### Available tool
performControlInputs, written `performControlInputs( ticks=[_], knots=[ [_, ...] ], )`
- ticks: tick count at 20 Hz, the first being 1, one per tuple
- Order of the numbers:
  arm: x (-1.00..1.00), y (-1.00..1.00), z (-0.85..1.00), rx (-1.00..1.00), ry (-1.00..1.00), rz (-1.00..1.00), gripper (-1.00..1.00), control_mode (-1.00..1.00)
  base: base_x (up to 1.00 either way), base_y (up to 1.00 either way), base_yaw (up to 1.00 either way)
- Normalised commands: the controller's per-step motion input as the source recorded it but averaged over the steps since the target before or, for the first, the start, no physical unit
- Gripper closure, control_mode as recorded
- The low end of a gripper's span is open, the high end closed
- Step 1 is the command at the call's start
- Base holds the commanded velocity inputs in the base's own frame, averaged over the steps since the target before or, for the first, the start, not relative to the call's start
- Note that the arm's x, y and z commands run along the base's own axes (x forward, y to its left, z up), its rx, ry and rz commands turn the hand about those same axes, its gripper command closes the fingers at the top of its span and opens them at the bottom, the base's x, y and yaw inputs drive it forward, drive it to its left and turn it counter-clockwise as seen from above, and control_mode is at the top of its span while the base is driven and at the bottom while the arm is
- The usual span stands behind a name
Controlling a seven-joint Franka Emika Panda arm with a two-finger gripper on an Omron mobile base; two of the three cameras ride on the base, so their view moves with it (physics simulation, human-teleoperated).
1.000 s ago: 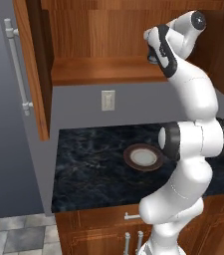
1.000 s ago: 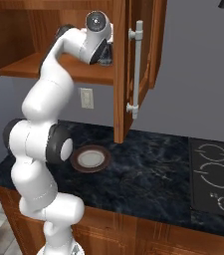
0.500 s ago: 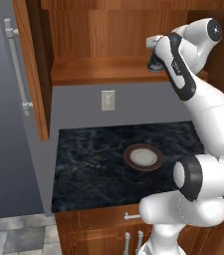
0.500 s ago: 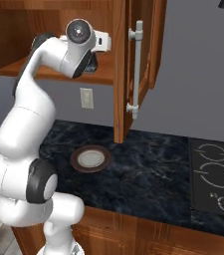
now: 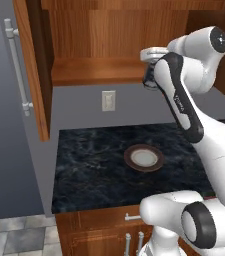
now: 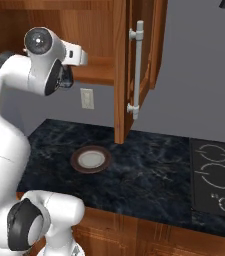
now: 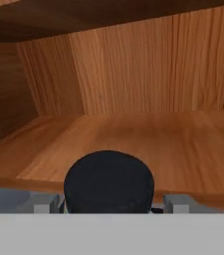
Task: Move the hot dog bun to the plate on the dining table and place the condiment next to that plate. Then navigate to the fridge and take the sausage and place it on the plate as well.
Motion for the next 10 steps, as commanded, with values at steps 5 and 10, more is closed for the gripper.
performControlInputs(
  ticks=[5,10],
  knots=[
    [-0.97,0.00,-0.44,0.00,0.15,0.01,1.00,-1.00,0.00,0.00,0.00],
    [-0.44,0.00,-0.97,0.00,0.16,0.03,1.00,-1.00,0.00,0.00,0.00]
  ],
)
